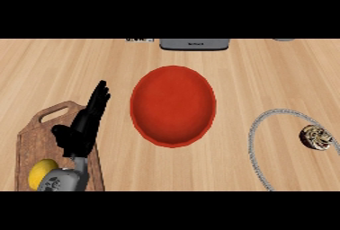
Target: Pick the eggplant from the placemat and place it in the bowl
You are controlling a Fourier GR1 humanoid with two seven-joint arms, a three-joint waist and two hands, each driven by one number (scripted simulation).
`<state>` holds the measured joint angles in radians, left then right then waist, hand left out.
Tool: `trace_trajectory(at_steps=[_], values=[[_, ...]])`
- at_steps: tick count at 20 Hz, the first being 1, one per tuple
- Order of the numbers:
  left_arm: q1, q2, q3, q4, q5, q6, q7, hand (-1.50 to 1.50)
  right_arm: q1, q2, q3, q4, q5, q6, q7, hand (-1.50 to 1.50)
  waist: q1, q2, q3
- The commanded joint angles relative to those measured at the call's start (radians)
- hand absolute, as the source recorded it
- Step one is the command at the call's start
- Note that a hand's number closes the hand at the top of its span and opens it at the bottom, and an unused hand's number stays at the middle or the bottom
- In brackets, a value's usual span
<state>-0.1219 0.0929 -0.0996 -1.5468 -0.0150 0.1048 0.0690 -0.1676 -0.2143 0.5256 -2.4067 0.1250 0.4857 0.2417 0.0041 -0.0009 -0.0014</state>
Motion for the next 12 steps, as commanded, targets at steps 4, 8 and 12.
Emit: trace_trajectory(at_steps=[4, 8, 12], values=[[0.007, -0.014, 0.001, 0.024, -0.010, -0.002, -0.034, 0.00, -0.375, 0.183, -0.085, 0.071, -0.096, -0.063, 0.370, 1.50, 0.004, 0.000, -0.001], [-0.056, -0.027, 0.005, -0.042, -0.010, 0.018, 0.079, 0.00, -0.475, 0.211, -0.130, 0.314, -0.031, -0.056, 0.263, 1.50, 0.008, 0.001, 0.001], [-0.064, -0.012, 0.032, 0.044, -0.004, -0.008, 0.000, 0.00, -0.534, 0.193, -0.130, 0.440, 0.185, -0.061, 0.140, 1.50, 0.008, 0.004, 0.001]])
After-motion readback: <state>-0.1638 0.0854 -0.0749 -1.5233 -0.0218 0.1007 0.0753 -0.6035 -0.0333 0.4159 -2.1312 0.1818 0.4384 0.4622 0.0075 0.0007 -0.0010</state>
